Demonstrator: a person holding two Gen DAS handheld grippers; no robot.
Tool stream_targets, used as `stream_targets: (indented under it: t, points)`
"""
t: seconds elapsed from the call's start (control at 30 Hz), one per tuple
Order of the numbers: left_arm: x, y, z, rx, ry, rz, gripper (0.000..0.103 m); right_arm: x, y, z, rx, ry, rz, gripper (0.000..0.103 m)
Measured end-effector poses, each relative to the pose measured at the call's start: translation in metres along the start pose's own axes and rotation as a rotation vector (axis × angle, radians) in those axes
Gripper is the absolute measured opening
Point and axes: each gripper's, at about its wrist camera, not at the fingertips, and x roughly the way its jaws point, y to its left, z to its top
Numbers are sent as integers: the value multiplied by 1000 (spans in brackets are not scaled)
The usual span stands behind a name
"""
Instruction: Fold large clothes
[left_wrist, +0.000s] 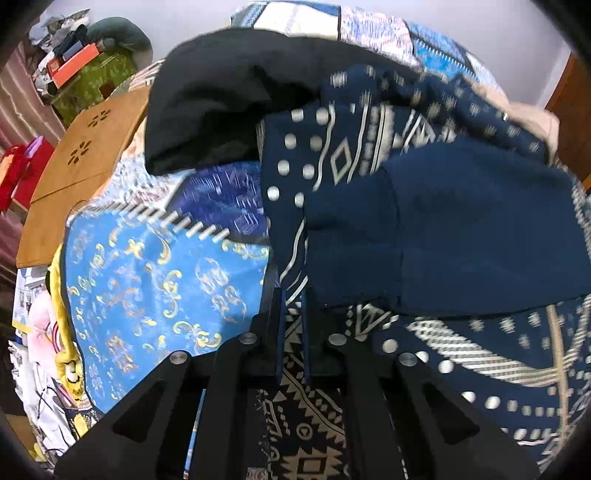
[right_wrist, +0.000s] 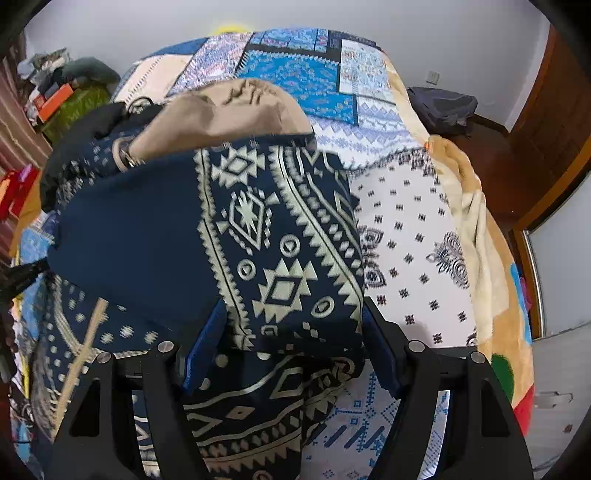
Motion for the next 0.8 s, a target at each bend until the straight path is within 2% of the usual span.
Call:
stream_targets:
  t: [0.07,0.23,0.4,0.57,0.7,0.8]
  points:
    - [-18,0,7,4,-41,-22,13,-10,0,6,1,-23,14,69]
    - [-68,-17,30,82,-183,-29,40,-36,-3,22,12,-102,55,69]
    - [-101,-50,66,162,-290,-70,50,-56,-5,43,19,-183,83,69]
    - [-101,-79,112,182,-309,-135,53,-65,-11,75,58,-244,129,69]
    - [-79,-109,143,214,-256,-173,53,-57,-19,97,97,-245,160,69]
    - [-56,-124,160,223,-211,-190,53,-37,-28,114,130,-209,195,69]
